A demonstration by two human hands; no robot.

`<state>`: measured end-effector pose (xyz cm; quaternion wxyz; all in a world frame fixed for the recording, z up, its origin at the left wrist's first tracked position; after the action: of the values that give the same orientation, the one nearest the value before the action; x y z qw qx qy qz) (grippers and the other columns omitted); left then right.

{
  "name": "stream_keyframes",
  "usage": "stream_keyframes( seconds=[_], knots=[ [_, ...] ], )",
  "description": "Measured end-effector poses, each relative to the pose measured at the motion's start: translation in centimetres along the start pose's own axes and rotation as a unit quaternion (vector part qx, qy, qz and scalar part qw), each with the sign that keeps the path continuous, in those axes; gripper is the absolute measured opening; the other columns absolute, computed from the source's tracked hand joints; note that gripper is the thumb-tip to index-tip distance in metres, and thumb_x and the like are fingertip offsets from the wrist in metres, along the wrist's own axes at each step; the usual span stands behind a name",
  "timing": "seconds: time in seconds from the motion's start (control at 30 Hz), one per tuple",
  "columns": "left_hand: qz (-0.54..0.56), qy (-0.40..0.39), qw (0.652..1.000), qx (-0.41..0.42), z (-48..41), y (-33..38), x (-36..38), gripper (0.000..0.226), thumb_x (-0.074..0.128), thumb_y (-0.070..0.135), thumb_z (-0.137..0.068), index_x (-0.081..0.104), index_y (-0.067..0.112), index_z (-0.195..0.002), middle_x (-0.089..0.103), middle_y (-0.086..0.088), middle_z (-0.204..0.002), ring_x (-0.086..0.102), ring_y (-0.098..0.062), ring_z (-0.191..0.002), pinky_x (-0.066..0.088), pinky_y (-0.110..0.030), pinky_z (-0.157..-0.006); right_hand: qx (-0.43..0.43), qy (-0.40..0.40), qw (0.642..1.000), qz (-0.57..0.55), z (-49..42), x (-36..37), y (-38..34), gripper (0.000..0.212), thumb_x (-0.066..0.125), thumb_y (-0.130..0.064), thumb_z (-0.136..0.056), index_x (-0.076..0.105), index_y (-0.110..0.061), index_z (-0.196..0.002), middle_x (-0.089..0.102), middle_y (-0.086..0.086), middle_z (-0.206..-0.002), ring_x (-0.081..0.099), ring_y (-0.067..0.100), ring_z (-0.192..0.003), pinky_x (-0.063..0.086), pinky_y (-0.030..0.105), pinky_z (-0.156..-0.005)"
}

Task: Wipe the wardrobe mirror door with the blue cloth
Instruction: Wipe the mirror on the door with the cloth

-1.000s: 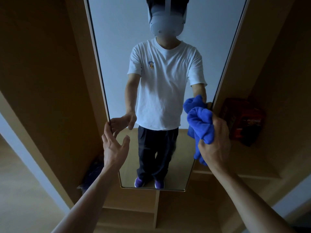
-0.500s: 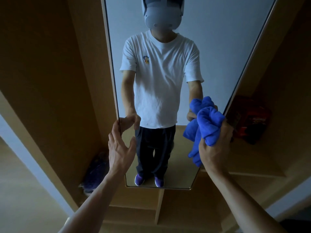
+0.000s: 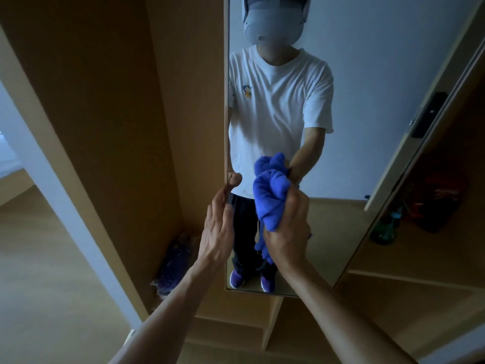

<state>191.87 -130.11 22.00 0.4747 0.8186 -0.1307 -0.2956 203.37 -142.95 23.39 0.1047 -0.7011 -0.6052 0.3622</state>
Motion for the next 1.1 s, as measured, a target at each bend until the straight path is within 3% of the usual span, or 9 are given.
stream_keyframes(
  seconds=[0.13, 0.27, 0.37, 0.47, 0.6, 0.73, 0.87, 0.97, 1.1],
  knots=[
    [0.046, -0.015, 0.998, -0.038, -0.3, -1.1, -0.3, 0.036, 0.021, 0.052, -0.109, 0.034, 0.066, -0.138, 0.047, 0.040, -0.139, 0.042, 0.010, -0.134, 0.039, -0.028, -0.112, -0.026, -0.001, 0.999, 0.035, 0.5, 3.7, -4.4, 0.056, 0.056, -0.051, -0.099, 0.042, -0.015, -0.139, 0.055, 0.005, -0.126, 0.060, 0.015, -0.106, 0.054, 0.024, -0.086],
    [0.087, -0.026, 0.992, -0.090, -0.4, -2.8, 0.0, 0.074, 0.027, 0.079, -0.083, 0.055, 0.022, -0.121, 0.065, -0.029, -0.115, 0.064, -0.036, -0.096, 0.053, -0.045, -0.082, -0.063, -0.007, 0.996, 0.066, 0.9, 5.8, -6.4, 0.048, 0.068, -0.025, -0.094, 0.043, -0.014, -0.134, 0.055, 0.003, -0.118, 0.064, 0.016, -0.090, 0.055, 0.023, -0.068],
    [0.091, -0.027, 0.992, -0.084, -0.6, -2.8, 0.2, 0.080, 0.027, 0.077, -0.082, 0.054, 0.020, -0.130, 0.066, -0.021, -0.117, 0.065, -0.032, -0.108, 0.054, -0.041, -0.087, -0.067, -0.009, 0.996, 0.065, 0.4, 5.6, -6.0, 0.048, 0.074, -0.024, -0.089, 0.047, -0.016, -0.128, 0.055, -0.001, -0.113, 0.061, 0.010, -0.089, 0.055, 0.021, -0.068],
    [0.055, -0.005, 0.996, -0.067, -0.2, -2.2, 0.5, 0.032, 0.025, 0.065, -0.098, 0.042, 0.067, -0.125, 0.058, 0.025, -0.121, 0.057, -0.002, -0.115, 0.048, -0.026, -0.091, -0.080, -0.026, 0.994, 0.069, -0.2, 4.4, -5.1, 0.048, 0.074, -0.030, -0.088, 0.048, -0.019, -0.127, 0.058, -0.004, -0.111, 0.061, 0.009, -0.093, 0.052, 0.019, -0.073],
    [0.026, 0.016, 0.998, -0.052, 0.0, -1.0, 0.8, 0.034, 0.019, 0.068, -0.102, 0.030, 0.073, -0.133, 0.042, 0.047, -0.128, 0.040, 0.020, -0.121, 0.034, -0.017, -0.096, -0.095, -0.044, 0.989, 0.100, -0.7, 1.3, -2.4, 0.057, 0.077, -0.029, -0.085, 0.047, -0.016, -0.131, 0.056, 0.000, -0.117, 0.061, 0.015, -0.097, 0.053, 0.022, -0.074],
    [0.022, 0.029, 0.998, -0.052, -0.1, -1.4, 1.4, 0.043, 0.025, 0.060, -0.106, 0.028, 0.054, -0.148, 0.041, 0.022, -0.140, 0.035, 0.008, -0.121, 0.032, -0.032, -0.101, 0.001, -0.099, 0.995, 0.029, -0.7, -3.3, 2.4, 0.072, 0.078, -0.010, -0.075, 0.043, -0.024, -0.137, 0.047, -0.001, -0.133, 0.056, 0.022, -0.112, 0.054, 0.038, -0.087],
    [0.000, 0.044, 0.998, -0.052, -0.2, -2.0, 1.7, 0.058, 0.023, 0.066, -0.100, 0.024, 0.044, -0.153, 0.041, 0.011, -0.149, 0.037, -0.006, -0.131, 0.034, -0.037, -0.104, 0.049, -0.076, 0.991, 0.101, -2.7, -7.5, 5.4, 0.036, 0.063, -0.036, -0.093, 0.055, -0.018, -0.123, 0.061, 0.001, -0.114, 0.064, 0.016, -0.097, 0.058, 0.038, -0.074],
    [-0.009, 0.043, 0.997, -0.063, -0.1, -2.4, 2.1, 0.065, 0.022, 0.068, -0.098, 0.020, 0.040, -0.156, 0.037, -0.002, -0.157, 0.036, -0.021, -0.141, 0.034, -0.042, -0.108, 0.070, 0.003, 0.993, 0.097, -3.4, -11.3, 7.6, 0.028, 0.064, -0.034, -0.093, 0.057, -0.015, -0.113, 0.064, 0.003, -0.099, 0.066, 0.017, -0.086, 0.057, 0.040, -0.072],
    [-0.025, 0.040, 0.995, -0.083, -0.1, -2.5, 2.4, 0.057, 0.026, 0.058, -0.106, 0.015, 0.040, -0.159, 0.034, -0.006, -0.159, 0.038, -0.029, -0.143, 0.037, -0.054, -0.111, 0.087, 0.093, 0.986, 0.112, -2.9, -15.6, 10.6, 0.038, 0.069, -0.028, -0.092, 0.052, -0.009, -0.120, 0.062, 0.010, -0.109, 0.065, 0.028, -0.094, 0.055, 0.041, -0.081]
  ],
)
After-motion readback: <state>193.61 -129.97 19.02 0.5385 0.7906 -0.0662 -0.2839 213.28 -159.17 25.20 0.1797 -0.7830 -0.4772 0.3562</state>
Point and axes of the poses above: each hand's wrist, its own z-axis away from the middle knuckle, its own x-axis out of the palm, y = z × x, the point moved 6 cm from there along -z, towards the middle knuckle
